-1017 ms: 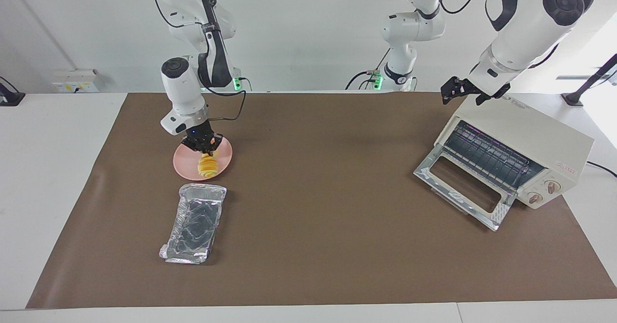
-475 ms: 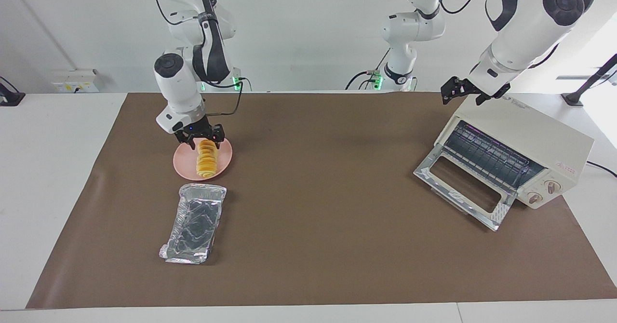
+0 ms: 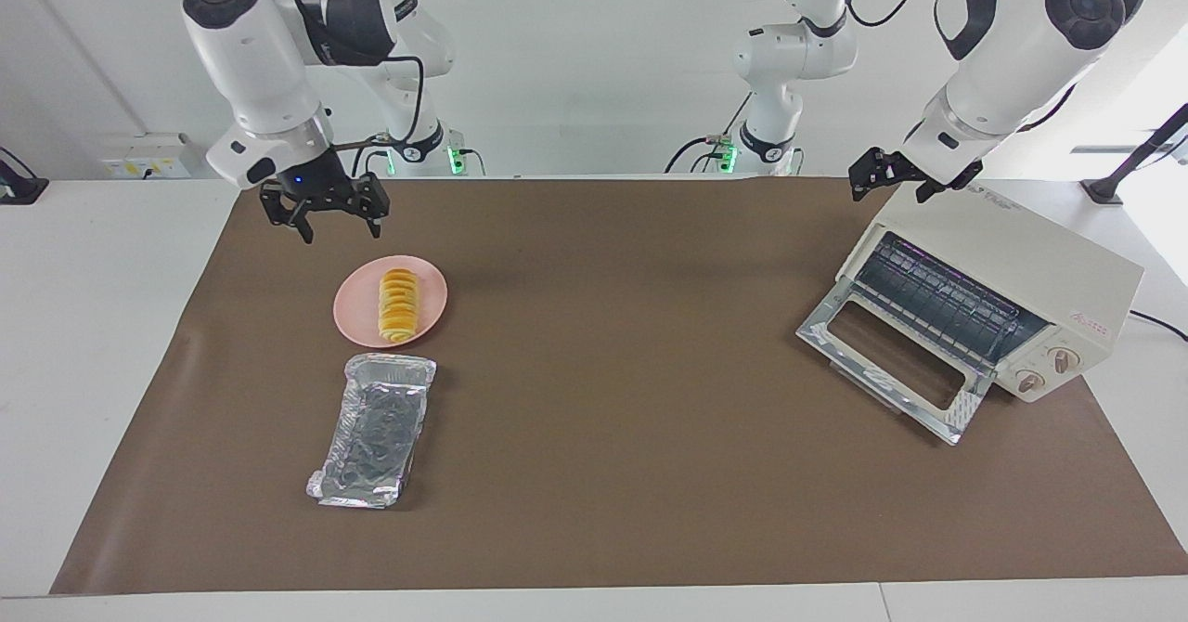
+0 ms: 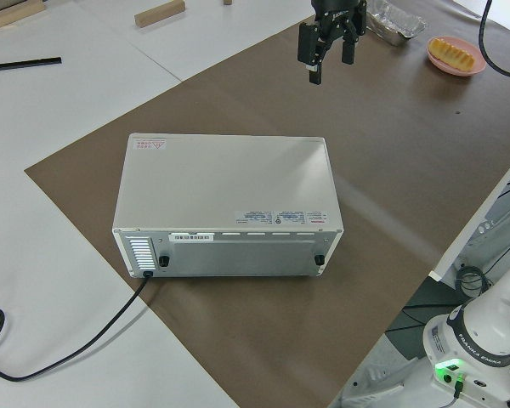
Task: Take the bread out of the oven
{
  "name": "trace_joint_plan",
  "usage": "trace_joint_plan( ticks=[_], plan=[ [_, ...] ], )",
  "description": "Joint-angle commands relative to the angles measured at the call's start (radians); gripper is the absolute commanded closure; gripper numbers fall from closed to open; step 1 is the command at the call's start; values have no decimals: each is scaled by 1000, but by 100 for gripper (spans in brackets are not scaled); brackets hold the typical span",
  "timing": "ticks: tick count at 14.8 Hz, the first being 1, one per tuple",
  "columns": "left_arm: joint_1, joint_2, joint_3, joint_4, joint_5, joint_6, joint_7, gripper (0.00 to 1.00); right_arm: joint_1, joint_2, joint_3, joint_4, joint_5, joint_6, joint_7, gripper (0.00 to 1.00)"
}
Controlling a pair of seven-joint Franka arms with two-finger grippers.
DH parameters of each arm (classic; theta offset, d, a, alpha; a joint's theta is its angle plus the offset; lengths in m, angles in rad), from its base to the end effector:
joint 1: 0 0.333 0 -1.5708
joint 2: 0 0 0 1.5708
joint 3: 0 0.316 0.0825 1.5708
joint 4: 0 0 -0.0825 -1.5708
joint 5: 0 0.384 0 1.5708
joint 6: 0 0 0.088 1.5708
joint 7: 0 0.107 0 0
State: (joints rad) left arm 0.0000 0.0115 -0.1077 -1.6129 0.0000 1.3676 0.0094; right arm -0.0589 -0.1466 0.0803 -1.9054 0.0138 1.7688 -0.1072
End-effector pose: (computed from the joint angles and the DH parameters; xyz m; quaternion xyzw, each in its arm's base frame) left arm 0.5289 -0.0569 0.5840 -0.9901 0.0581 0.1279 0.0057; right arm 0.5171 0.0145 0.5606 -0.9980 -0.0625 -0.0048 0.0007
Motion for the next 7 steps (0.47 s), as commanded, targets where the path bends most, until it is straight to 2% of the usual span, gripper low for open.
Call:
trace_joint_plan(
  ticks=[1, 5, 7],
  plan=[
    [15, -25, -12, -25, 9, 7, 1, 0, -45, 44, 7, 165, 5, -161, -133, 0],
    [15, -25, -12, -25, 9, 7, 1, 0, -64, 107, 7, 360, -12, -368, -147, 0],
    [15, -25, -12, -25, 9, 7, 1, 0, -62, 119, 9, 367, -52, -362, -147, 0]
  ],
)
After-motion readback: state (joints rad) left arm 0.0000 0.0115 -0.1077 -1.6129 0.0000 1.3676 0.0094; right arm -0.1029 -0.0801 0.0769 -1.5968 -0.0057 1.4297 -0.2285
